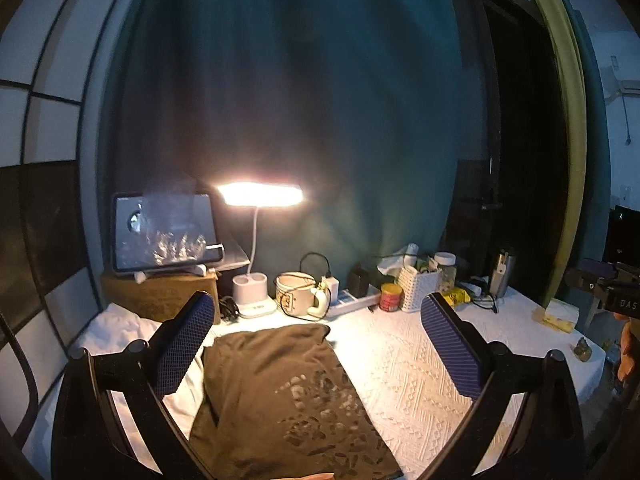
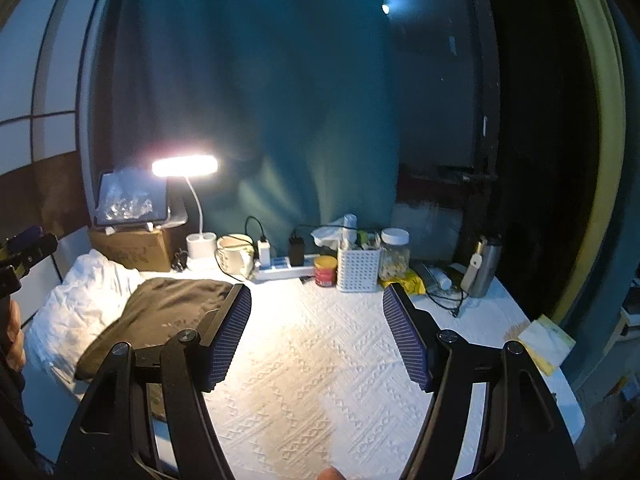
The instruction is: Fold small clothes
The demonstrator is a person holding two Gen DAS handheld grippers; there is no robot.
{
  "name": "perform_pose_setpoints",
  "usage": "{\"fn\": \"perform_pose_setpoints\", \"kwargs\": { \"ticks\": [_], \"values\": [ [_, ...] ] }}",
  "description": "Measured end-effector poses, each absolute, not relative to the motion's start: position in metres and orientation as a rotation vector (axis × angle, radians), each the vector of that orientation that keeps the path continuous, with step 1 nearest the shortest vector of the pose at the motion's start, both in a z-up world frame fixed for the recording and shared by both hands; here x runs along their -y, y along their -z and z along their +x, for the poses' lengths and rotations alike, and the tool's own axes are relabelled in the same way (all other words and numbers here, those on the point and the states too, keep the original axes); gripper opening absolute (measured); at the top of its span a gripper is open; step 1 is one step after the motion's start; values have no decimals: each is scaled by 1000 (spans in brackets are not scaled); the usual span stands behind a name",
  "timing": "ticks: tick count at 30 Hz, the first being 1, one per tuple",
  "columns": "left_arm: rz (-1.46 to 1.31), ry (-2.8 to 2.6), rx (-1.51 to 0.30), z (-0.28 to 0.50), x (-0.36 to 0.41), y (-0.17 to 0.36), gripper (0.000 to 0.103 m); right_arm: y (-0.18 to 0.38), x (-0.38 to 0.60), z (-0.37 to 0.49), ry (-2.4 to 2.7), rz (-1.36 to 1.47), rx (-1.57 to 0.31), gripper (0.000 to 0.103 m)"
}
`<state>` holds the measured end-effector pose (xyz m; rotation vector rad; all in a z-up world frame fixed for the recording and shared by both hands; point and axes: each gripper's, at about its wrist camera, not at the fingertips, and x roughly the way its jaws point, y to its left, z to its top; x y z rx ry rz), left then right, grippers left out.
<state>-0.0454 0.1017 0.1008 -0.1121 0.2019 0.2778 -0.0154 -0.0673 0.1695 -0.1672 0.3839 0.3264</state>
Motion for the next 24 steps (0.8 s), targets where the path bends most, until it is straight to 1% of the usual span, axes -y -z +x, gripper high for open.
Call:
{"fn": "perform_pose_setpoints", "kwargs": {
  "ticks": [10,24],
  "values": [
    [-112,-299,-154,-66,-107,-113,102,-194,35,-38,-405,-204,-313,72],
    [-109,-319,-102,-82,-115,-134,102,-232,15,-61,-451,-226,-219,72]
  ]
}}
